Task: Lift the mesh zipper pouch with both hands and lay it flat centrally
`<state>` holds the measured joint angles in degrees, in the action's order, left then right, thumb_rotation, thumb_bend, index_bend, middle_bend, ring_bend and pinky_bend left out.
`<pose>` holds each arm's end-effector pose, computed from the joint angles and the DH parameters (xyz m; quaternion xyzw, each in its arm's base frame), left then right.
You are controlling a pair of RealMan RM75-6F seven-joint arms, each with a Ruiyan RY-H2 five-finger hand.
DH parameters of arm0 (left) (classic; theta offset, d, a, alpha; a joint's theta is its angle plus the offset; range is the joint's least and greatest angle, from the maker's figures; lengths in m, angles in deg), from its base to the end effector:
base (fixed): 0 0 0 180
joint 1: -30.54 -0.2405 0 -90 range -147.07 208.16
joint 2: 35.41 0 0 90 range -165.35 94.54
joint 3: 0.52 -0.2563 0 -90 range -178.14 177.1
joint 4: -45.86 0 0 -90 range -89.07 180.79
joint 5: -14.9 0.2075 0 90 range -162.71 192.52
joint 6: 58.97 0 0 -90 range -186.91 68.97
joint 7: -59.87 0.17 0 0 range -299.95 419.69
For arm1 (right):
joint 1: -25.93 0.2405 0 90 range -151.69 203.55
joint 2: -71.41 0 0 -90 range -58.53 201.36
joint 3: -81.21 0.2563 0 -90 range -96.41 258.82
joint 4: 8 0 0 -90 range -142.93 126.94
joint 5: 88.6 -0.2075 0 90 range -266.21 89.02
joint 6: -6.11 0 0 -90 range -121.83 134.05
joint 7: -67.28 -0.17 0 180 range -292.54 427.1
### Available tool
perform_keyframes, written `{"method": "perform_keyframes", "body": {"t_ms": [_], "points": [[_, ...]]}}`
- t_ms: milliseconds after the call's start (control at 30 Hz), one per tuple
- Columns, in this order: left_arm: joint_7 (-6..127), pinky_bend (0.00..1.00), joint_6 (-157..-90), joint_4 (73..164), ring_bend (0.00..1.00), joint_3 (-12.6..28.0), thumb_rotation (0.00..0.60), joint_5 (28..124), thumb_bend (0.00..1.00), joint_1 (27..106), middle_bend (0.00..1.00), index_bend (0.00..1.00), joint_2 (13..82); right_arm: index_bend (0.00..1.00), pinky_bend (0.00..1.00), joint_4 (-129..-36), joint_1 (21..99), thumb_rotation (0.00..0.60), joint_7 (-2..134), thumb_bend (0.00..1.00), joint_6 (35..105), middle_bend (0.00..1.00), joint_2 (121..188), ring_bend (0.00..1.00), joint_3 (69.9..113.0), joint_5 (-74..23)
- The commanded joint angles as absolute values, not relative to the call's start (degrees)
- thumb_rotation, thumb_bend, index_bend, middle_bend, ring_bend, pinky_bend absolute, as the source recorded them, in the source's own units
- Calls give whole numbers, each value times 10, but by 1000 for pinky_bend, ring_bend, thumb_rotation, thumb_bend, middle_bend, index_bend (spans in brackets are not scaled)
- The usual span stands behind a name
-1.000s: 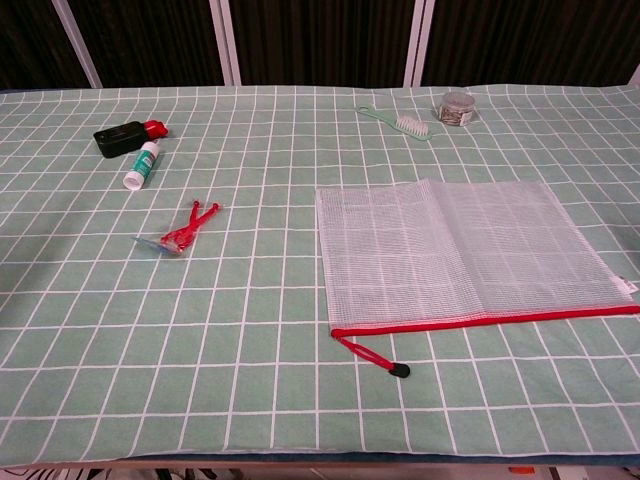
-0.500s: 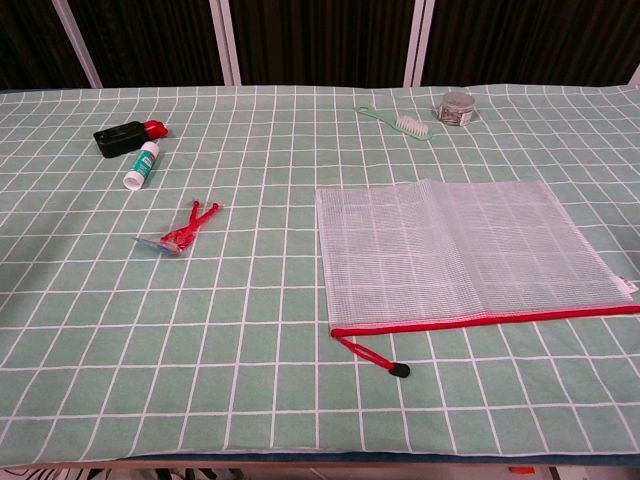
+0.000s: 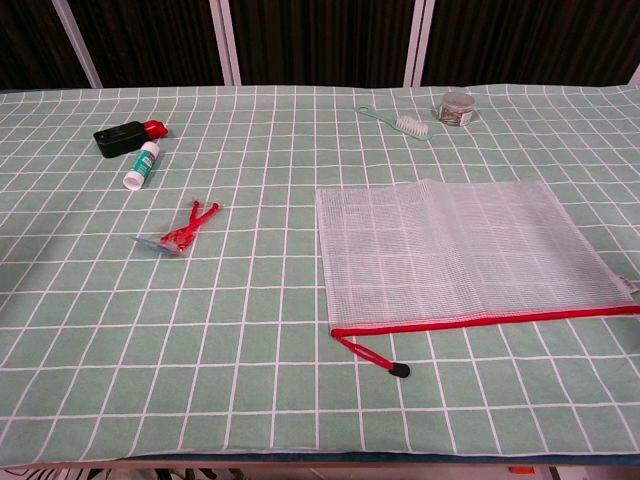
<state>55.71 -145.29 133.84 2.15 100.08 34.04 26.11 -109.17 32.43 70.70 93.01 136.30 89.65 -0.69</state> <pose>-0.3330 0.1997 0.1889 -0.5872 -0.3758 -0.3733 0.6121 -0.2544 -0.2295 0.1651 0.5676 -0.3648 0.4748 0.5651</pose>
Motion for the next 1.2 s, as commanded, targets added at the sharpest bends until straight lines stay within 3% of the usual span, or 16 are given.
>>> {"method": "perform_keyframes", "body": {"t_ms": [33, 233, 500, 900, 1200], "points": [[558, 0, -1450, 1340, 0, 22, 600, 997, 0, 340, 0, 0, 260, 135, 948, -1150, 366, 600, 730, 203, 878, 950, 1367, 953, 912, -12], [564, 0, -1445, 1345, 0, 24, 600, 989, 0, 342, 0, 0, 260, 347, 1000, -1219, 436, 600, 817, 236, 784, 1000, 1398, 1000, 926, -51], [564, 0, -1435, 1350, 0, 25, 600, 983, 0, 345, 0, 0, 258, 422, 1000, -1236, 517, 600, 946, 263, 701, 1000, 1511, 1000, 930, -156], [552, 0, -1428, 1346, 0, 25, 600, 984, 0, 348, 0, 0, 257, 455, 1000, -1181, 583, 600, 1068, 317, 708, 1000, 1689, 1000, 913, -322], [543, 0, -1423, 1345, 0, 24, 600, 984, 0, 350, 0, 0, 256, 481, 1000, -1130, 594, 600, 1086, 320, 746, 1000, 1758, 1000, 911, -371]]}}
